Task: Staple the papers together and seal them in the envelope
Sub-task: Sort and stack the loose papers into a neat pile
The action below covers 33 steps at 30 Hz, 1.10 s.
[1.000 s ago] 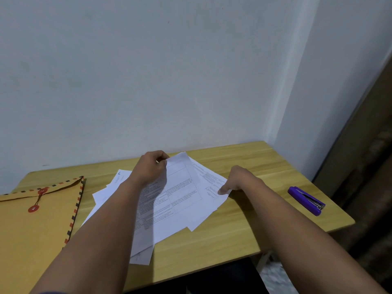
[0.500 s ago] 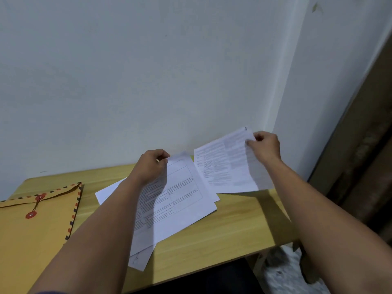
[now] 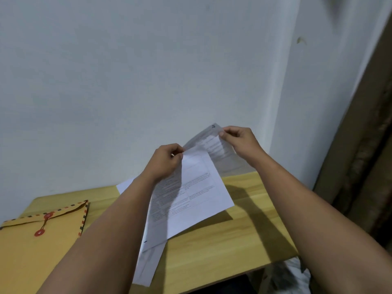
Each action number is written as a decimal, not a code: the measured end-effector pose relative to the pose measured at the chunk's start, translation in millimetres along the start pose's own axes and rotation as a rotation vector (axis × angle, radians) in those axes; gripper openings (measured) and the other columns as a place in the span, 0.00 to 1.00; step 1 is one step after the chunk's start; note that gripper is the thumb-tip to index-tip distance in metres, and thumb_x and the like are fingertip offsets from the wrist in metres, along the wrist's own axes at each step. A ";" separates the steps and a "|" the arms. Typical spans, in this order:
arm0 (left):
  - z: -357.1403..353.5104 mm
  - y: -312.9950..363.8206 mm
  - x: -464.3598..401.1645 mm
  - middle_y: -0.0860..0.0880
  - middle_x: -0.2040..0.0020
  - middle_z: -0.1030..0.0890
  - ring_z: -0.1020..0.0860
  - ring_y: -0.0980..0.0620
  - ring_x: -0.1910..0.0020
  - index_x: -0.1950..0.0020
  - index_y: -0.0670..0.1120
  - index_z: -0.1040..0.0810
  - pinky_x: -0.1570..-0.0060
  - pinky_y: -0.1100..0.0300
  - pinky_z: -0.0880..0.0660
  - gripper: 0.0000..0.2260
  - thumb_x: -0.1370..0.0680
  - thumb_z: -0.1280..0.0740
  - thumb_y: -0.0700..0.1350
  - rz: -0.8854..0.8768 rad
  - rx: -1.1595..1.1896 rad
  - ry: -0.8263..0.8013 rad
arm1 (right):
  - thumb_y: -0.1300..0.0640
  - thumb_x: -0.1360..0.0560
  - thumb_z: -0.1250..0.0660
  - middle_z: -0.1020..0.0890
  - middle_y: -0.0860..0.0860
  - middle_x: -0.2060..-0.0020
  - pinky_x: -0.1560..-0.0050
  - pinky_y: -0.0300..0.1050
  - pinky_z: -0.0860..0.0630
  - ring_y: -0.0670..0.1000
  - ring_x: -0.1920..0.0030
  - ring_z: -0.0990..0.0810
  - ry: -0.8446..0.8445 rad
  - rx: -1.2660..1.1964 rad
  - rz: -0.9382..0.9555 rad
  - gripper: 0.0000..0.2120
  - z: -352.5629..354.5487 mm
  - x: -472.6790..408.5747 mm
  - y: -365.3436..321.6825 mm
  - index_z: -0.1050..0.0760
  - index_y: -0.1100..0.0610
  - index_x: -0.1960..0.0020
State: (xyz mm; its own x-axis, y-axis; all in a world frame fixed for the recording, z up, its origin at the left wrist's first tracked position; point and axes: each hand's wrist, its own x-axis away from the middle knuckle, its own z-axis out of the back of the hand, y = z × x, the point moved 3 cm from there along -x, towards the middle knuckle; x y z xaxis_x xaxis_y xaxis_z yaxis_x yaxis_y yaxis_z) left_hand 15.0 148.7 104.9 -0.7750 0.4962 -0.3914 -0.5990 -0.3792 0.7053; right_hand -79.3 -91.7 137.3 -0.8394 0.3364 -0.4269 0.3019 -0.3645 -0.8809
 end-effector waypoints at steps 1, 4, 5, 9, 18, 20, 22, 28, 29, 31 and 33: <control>2.5 4.7 -1.1 0.52 0.55 0.16 0.21 0.55 0.62 0.50 0.50 0.17 0.60 0.61 0.25 0.08 0.19 0.35 0.42 -0.009 0.008 0.012 | 0.59 0.17 0.30 0.12 0.53 0.52 0.51 0.38 0.19 0.46 0.54 0.15 -0.015 -0.020 -0.025 0.08 -2.7 0.9 1.9 0.14 0.61 0.44; 14.2 19.9 -6.3 0.54 0.55 0.16 0.21 0.58 0.62 0.50 0.50 0.17 0.58 0.61 0.26 0.07 0.19 0.35 0.42 -0.030 0.011 0.051 | 0.58 0.17 0.30 0.12 0.47 0.54 0.55 0.33 0.22 0.42 0.56 0.15 -0.059 -0.058 -0.049 0.07 -10.2 1.6 -3.6 0.13 0.57 0.46; 18.9 24.1 -9.2 0.56 0.55 0.16 0.21 0.60 0.62 0.50 0.51 0.17 0.57 0.60 0.26 0.07 0.19 0.34 0.42 -0.033 0.002 0.060 | 0.58 0.17 0.31 0.12 0.46 0.55 0.57 0.31 0.23 0.40 0.57 0.15 -0.068 -0.062 -0.053 0.07 -12.5 0.1 -7.6 0.14 0.56 0.46; 43.7 43.7 -19.0 0.62 0.55 0.16 0.19 0.57 0.55 0.51 0.56 0.17 0.45 0.48 0.23 0.08 0.24 0.36 0.51 -0.057 -0.078 0.136 | 0.58 0.16 0.33 0.11 0.46 0.55 0.55 0.36 0.21 0.43 0.56 0.14 -0.130 -0.128 -0.107 0.09 -22.9 -5.4 -25.4 0.13 0.52 0.49; 70.3 65.7 -13.4 0.54 0.57 0.16 0.23 0.63 0.66 0.54 0.49 0.16 0.62 0.64 0.28 0.09 0.23 0.36 0.39 -0.037 -0.112 0.076 | 0.56 0.15 0.34 0.13 0.49 0.58 0.64 0.40 0.22 0.48 0.62 0.17 -0.209 -0.395 -0.244 0.10 -51.6 6.3 -21.3 0.15 0.57 0.41; 79.8 70.6 -17.6 0.53 0.56 0.16 0.21 0.61 0.61 0.54 0.49 0.16 0.60 0.64 0.28 0.09 0.23 0.36 0.38 -0.006 -0.173 0.037 | 0.55 0.16 0.34 0.15 0.49 0.60 0.61 0.42 0.25 0.50 0.61 0.20 -0.215 -0.402 -0.266 0.11 -56.6 7.4 -20.1 0.15 0.59 0.42; 86.1 73.4 -24.9 0.51 0.54 0.16 0.20 0.55 0.54 0.51 0.48 0.15 0.55 0.62 0.27 0.10 0.23 0.35 0.37 0.042 -0.251 -0.004 | 0.52 0.17 0.32 0.13 0.51 0.57 0.56 0.47 0.24 0.54 0.58 0.18 -0.212 -0.398 -0.269 0.12 -62.0 9.8 -22.2 0.14 0.58 0.43; 51.3 33.9 -16.9 0.48 0.53 0.14 0.18 0.50 0.51 0.54 0.47 0.15 0.51 0.59 0.25 0.10 0.25 0.34 0.36 0.212 -0.273 -0.074 | 0.68 0.19 0.32 0.10 0.55 0.55 0.55 0.52 0.14 0.55 0.57 0.11 -0.078 -0.359 -0.231 0.09 -84.2 41.4 12.4 0.18 0.61 0.41; 40.1 20.3 -10.1 0.48 0.54 0.15 0.18 0.50 0.51 0.56 0.48 0.15 0.52 0.59 0.25 0.10 0.25 0.34 0.36 0.228 -0.258 -0.077 | 0.67 0.20 0.32 0.10 0.57 0.53 0.50 0.59 0.14 0.59 0.54 0.10 -0.072 -0.357 -0.243 0.11 -88.9 48.5 26.8 0.18 0.59 0.40; 16.5 -7.4 4.8 0.49 0.54 0.15 0.18 0.50 0.51 0.56 0.49 0.16 0.52 0.60 0.26 0.09 0.25 0.33 0.37 0.249 -0.224 -0.074 | 0.66 0.20 0.32 0.11 0.58 0.51 0.47 0.66 0.15 0.63 0.52 0.11 -0.053 -0.341 -0.280 0.16 -95.2 63.3 56.5 0.20 0.53 0.36; -5.9 -31.4 19.6 0.50 0.52 0.15 0.19 0.50 0.51 0.55 0.49 0.15 0.51 0.61 0.28 0.08 0.24 0.33 0.39 0.265 -0.201 -0.083 | 0.65 0.21 0.30 0.12 0.58 0.50 0.49 0.65 0.14 0.62 0.51 0.11 -0.029 -0.309 -0.302 0.21 -99.4 76.8 84.1 0.21 0.45 0.34</control>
State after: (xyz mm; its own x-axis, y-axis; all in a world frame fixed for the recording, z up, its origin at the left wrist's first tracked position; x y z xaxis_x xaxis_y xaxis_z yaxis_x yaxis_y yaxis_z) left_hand 17.4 165.8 71.6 -0.8947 0.4189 -0.1551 -0.4135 -0.6454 0.6422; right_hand -73.5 -10.2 10.1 -0.9217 0.3624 -0.1385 0.1583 0.0254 -0.9871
